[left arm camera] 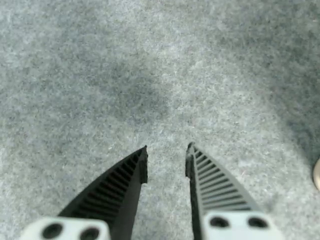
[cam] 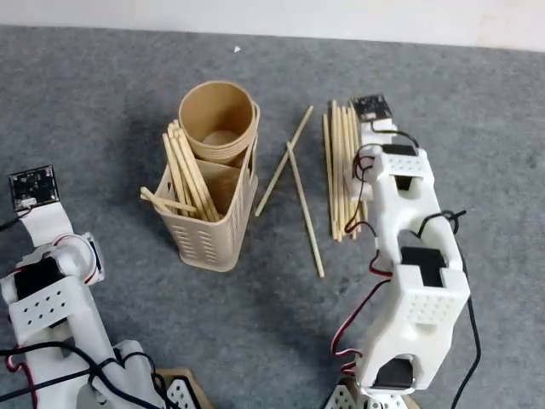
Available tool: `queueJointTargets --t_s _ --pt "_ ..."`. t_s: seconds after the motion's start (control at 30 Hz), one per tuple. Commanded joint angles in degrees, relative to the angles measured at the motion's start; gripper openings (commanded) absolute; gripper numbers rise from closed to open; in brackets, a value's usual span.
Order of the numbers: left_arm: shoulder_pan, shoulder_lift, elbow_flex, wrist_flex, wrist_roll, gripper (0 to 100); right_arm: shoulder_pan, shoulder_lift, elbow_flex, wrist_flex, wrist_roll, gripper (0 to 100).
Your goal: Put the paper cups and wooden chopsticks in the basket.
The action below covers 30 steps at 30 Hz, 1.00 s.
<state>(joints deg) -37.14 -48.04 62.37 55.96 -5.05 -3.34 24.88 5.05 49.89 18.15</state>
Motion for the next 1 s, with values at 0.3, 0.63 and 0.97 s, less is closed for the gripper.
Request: queueJointTargets --t_s 0.3,0.63,0.97 --pt "0.9 -0.9 -0.2 -0.8 -0.3 16 -2.1 -8.3 -1.0 1.5 -3.2 22.0" --pt "0.9 -0.9 -0.2 -0.7 -0.3 16 -1.9 1.8 -1.5 1.4 -3.2 22.0" --pt "0.9 -0.9 -0.2 -0.8 -0.3 16 1.9 3.7 -5.6 1.5 -3.5 21.6"
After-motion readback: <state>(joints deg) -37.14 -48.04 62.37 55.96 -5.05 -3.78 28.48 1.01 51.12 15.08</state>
